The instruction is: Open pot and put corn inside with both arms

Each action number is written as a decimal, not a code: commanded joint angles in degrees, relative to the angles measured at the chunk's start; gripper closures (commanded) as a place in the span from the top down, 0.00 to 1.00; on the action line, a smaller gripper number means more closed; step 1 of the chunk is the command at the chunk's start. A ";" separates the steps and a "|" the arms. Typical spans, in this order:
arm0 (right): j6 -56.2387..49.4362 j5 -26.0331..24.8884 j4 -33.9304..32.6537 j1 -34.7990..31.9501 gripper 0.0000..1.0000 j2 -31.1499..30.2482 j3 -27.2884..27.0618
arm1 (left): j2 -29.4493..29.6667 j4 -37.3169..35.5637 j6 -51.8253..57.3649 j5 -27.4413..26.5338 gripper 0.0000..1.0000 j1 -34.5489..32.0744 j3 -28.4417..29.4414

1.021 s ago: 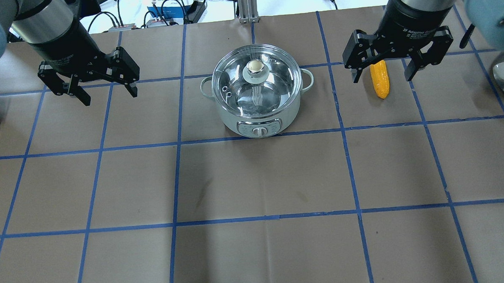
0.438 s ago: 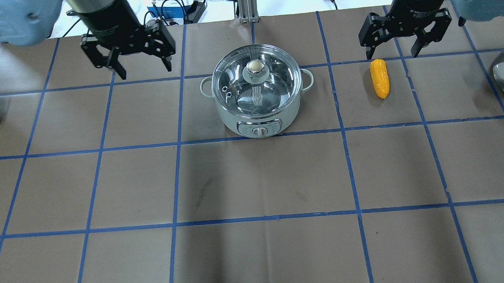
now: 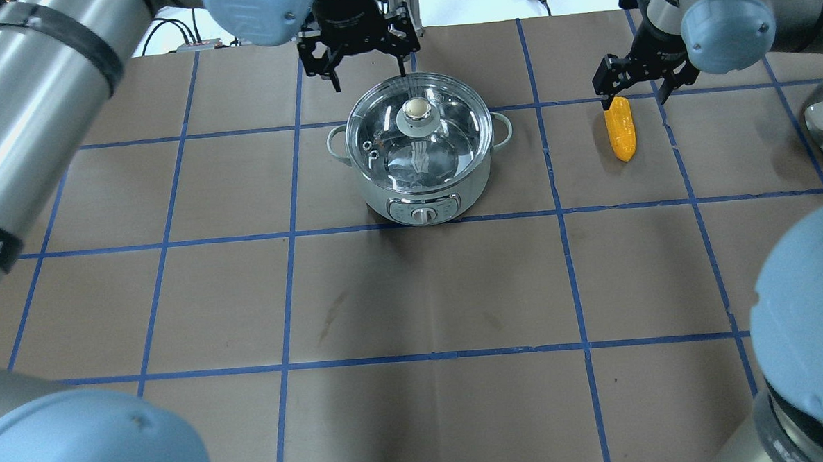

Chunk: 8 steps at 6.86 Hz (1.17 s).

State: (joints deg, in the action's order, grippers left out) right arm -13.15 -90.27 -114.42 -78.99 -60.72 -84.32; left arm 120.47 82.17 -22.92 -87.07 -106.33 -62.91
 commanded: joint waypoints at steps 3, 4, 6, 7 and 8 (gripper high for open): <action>-2.94 0.62 -10.82 1.74 0.85 9.12 -0.85 | 4.68 -3.07 -1.77 0.40 1.00 -1.51 0.68; -2.94 0.62 -10.65 1.74 0.53 9.30 -0.58 | 4.69 -3.07 -1.77 1.80 1.00 -1.69 0.59; -2.76 0.53 -9.60 1.74 0.16 8.26 0.29 | 6.00 -3.77 -1.69 2.08 1.00 -1.78 -0.11; -2.67 0.53 -7.07 1.83 0.15 5.90 0.56 | 6.00 -4.03 -1.60 2.08 1.00 -1.78 -0.20; -2.24 0.62 -2.78 1.83 0.15 1.18 0.82 | 6.00 -4.21 -1.60 2.08 0.98 -1.78 -0.29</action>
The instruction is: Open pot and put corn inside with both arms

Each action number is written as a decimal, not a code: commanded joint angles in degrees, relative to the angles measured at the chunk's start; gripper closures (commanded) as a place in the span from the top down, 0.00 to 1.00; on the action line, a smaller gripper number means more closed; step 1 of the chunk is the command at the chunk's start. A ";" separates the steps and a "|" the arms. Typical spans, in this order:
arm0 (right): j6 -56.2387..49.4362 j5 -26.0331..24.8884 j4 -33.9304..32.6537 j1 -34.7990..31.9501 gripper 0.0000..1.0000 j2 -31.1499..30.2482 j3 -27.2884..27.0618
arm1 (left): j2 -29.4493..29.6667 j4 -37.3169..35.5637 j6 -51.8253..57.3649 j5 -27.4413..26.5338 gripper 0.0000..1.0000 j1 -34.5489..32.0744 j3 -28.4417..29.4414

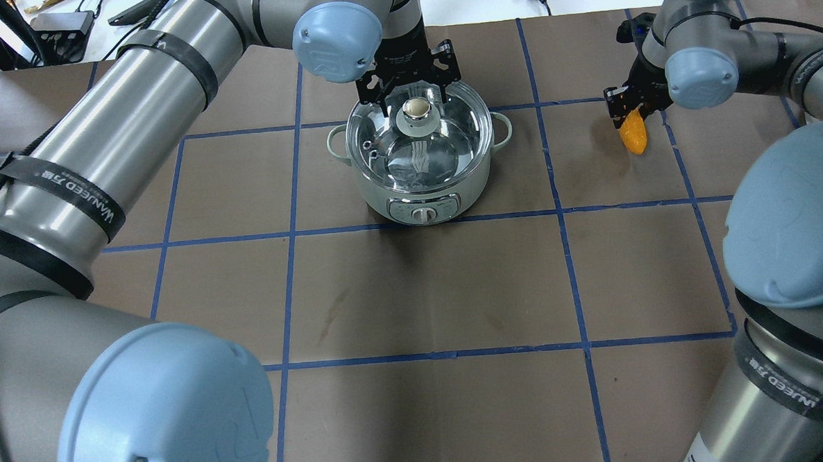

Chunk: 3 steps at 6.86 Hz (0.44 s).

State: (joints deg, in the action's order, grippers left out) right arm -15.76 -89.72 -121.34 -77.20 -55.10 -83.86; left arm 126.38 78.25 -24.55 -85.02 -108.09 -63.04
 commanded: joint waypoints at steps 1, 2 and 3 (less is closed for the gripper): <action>0.46 0.15 11.40 -0.23 0.15 -8.66 2.45 | 0.09 -0.29 0.12 0.11 0.69 -0.02 -0.15; 1.33 0.07 19.22 -1.28 0.15 -11.92 5.08 | 0.09 -0.29 -0.14 0.11 0.27 -0.02 -0.15; 2.47 0.07 23.91 -3.03 0.15 -16.22 5.29 | 0.09 -0.20 -1.27 0.11 0.13 -0.02 -0.24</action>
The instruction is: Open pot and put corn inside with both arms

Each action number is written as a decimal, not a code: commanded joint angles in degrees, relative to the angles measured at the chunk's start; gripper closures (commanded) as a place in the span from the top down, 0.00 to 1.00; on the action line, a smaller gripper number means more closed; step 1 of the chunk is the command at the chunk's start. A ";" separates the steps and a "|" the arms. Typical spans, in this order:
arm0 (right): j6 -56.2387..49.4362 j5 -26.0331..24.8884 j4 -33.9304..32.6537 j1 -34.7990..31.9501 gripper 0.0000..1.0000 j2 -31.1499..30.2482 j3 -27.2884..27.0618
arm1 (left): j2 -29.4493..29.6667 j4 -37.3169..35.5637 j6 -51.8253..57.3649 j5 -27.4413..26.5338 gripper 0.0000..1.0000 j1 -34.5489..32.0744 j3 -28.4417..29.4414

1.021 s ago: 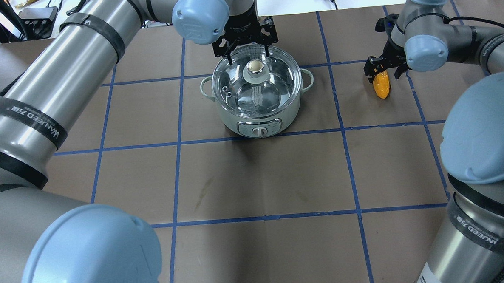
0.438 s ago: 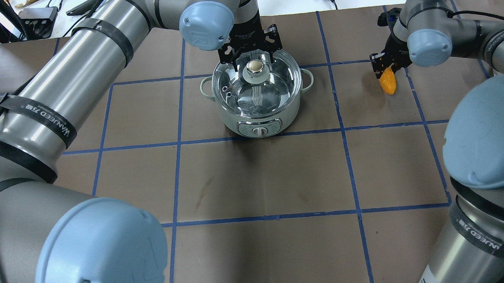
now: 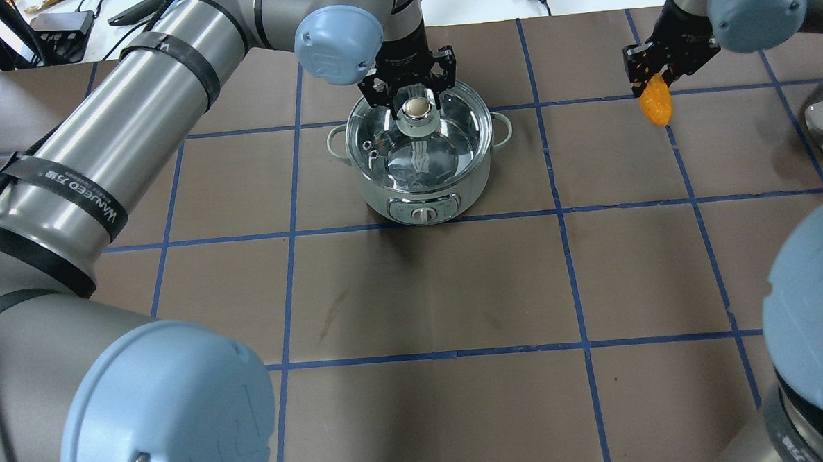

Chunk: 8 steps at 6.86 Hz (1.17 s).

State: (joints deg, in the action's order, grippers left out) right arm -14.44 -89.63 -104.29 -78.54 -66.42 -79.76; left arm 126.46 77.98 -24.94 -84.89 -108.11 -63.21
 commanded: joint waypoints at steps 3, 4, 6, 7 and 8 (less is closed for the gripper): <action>5.81 0.07 9.02 -6.86 0.15 -7.23 0.57 | -3.39 1.11 -0.47 -0.01 0.10 0.17 0.80; 8.44 0.94 8.32 -9.24 0.15 -6.62 1.10 | -6.37 5.21 4.32 -0.27 0.10 2.00 0.80; 17.03 7.18 2.37 -15.20 0.16 -3.48 1.01 | -10.96 10.41 18.18 -0.27 0.10 13.30 -0.94; 25.17 6.66 -3.76 -20.64 0.16 -0.32 1.62 | -11.84 11.74 25.39 -0.19 0.10 17.62 -3.22; 29.51 4.74 -10.43 -25.74 0.17 4.24 1.98 | -11.77 9.67 30.34 -0.19 0.08 21.84 -7.68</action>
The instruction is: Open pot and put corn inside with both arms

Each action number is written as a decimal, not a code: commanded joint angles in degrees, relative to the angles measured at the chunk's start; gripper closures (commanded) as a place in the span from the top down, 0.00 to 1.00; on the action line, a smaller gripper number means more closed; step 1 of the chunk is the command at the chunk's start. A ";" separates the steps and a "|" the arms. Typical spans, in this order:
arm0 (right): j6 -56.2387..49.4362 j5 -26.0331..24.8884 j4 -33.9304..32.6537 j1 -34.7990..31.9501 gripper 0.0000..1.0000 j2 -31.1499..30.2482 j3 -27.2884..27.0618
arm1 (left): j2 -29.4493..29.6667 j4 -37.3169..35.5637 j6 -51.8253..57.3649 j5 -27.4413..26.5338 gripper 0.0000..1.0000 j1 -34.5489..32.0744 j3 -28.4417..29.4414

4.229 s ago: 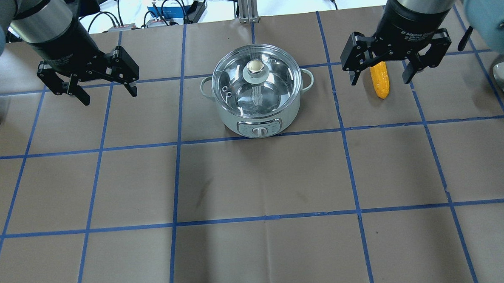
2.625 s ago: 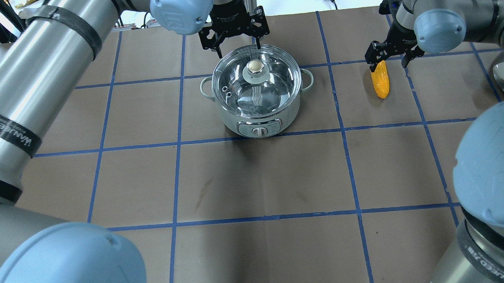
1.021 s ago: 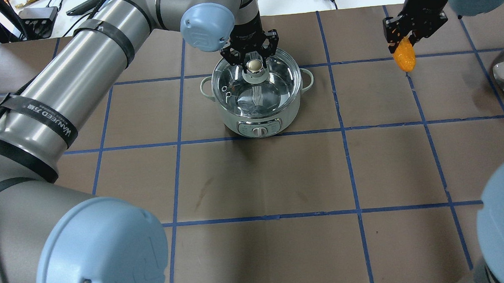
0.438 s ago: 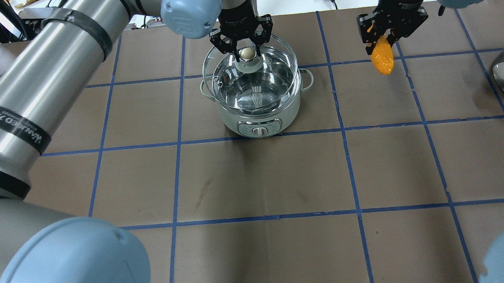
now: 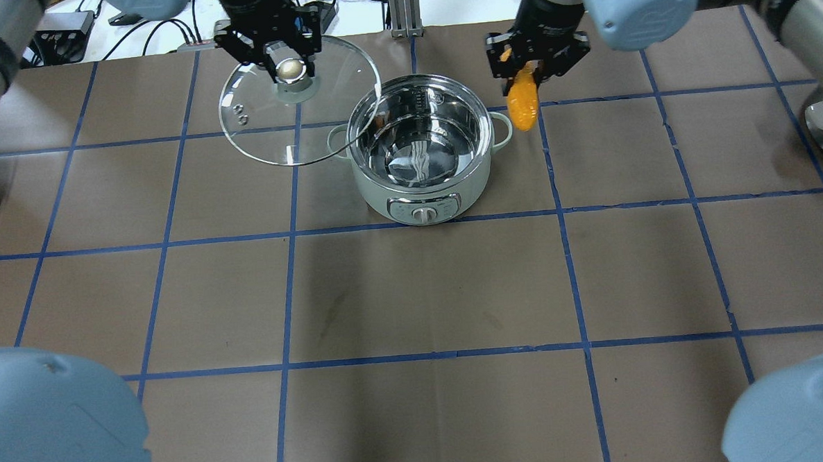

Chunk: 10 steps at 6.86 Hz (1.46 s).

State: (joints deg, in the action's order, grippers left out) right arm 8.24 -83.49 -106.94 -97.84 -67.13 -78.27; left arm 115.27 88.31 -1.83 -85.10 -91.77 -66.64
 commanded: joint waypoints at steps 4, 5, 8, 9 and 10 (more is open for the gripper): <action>6.70 -4.66 -14.69 -11.32 0.27 14.65 1.19 | 4.42 -29.88 12.02 -0.59 0.04 10.64 -22.36; 6.70 -8.67 -14.70 -11.32 0.99 14.75 1.28 | 4.61 -30.47 12.11 -0.24 0.04 12.04 -23.35; 7.31 -9.15 -13.30 -11.15 1.00 8.64 2.15 | 5.57 -30.57 12.11 0.03 0.09 12.40 -24.15; 7.23 -8.98 -8.07 -10.19 1.00 5.21 2.50 | 5.75 -30.57 12.20 -0.06 0.25 12.41 -24.15; 7.23 -9.06 -3.23 -8.87 1.00 0.82 2.51 | 6.19 -30.57 12.02 -0.15 0.99 12.41 -24.06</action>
State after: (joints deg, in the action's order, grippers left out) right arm 15.44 -92.51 -115.63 -108.02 -61.34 -75.96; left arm 121.01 57.76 10.29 -85.17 -79.39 -90.72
